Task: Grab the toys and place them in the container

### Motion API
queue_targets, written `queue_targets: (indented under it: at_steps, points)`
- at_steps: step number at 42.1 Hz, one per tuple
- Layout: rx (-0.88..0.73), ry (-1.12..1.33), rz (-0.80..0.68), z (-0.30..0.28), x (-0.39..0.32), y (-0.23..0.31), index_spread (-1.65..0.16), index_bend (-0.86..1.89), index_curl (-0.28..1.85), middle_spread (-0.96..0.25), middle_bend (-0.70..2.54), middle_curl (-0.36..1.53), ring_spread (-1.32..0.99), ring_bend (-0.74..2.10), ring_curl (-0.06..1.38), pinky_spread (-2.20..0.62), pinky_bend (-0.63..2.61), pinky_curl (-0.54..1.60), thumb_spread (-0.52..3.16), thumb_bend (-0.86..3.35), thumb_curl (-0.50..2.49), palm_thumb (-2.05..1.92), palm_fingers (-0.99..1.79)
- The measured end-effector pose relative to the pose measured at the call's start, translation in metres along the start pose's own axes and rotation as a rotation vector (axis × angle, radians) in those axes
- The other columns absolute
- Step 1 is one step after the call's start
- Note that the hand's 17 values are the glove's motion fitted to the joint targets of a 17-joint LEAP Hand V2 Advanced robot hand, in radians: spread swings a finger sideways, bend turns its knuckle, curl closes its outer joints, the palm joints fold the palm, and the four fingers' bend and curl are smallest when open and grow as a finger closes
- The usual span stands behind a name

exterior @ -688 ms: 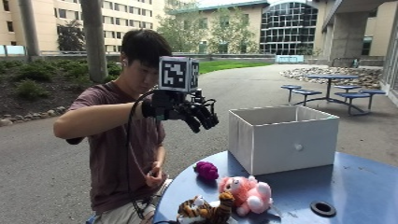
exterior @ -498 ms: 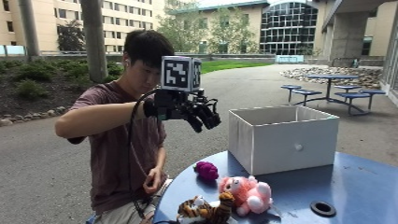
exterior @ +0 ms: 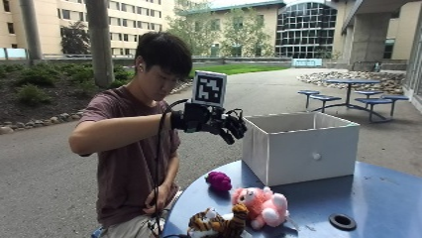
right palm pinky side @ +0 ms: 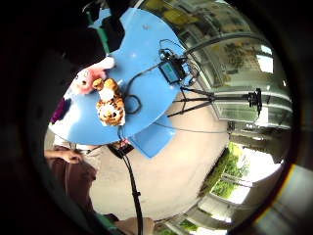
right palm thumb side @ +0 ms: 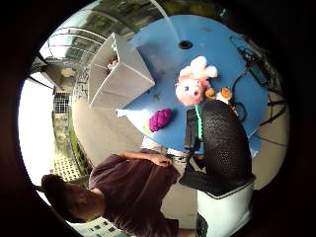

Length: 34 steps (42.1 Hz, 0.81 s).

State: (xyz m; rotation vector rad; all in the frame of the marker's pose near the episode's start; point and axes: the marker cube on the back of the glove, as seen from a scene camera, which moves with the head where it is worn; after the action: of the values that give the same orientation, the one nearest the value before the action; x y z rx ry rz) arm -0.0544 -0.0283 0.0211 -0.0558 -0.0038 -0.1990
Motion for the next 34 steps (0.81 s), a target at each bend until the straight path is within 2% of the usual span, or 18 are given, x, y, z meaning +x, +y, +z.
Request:
queue_targets:
  at_steps: [4,9,16,26,29,34]
  points:
    - [-0.042,0.040,-0.178,0.020,-0.034,-0.007,-0.20,0.04,0.17,-0.04,0.20,0.21,-0.19,0.60,0.23,-0.06,0.88,0.34,1.55,0.22,0.18,0.03,0.06]
    - [-0.074,0.040,-0.325,0.045,-0.067,-0.016,-0.21,0.03,0.14,-0.02,0.20,0.23,-0.14,0.59,0.23,-0.03,0.96,0.35,1.49,0.15,0.18,-0.04,-0.11]
    - [-0.135,-0.024,-0.462,0.100,-0.101,-0.031,-0.21,0.05,0.12,-0.01,0.18,0.26,-0.09,0.54,0.22,0.00,1.00,0.36,1.41,0.08,0.19,-0.03,-0.19]
    - [-0.325,-0.042,-0.614,0.219,-0.162,-0.037,-0.23,0.08,0.13,-0.01,0.14,0.26,-0.03,0.49,0.22,0.02,1.01,0.36,1.34,0.08,0.25,0.10,-0.21]
    - [-0.280,0.012,-0.618,0.238,-0.169,-0.038,-0.24,0.15,0.15,0.01,0.13,0.25,-0.04,0.62,0.26,-0.02,1.08,0.38,1.38,0.16,0.29,0.25,0.06]
    - [-0.068,-0.061,-0.600,0.245,-0.168,-0.040,-0.20,0.36,0.19,-0.04,0.39,0.31,-0.18,0.83,0.26,-0.24,0.92,0.28,1.48,0.28,0.33,0.43,0.90]
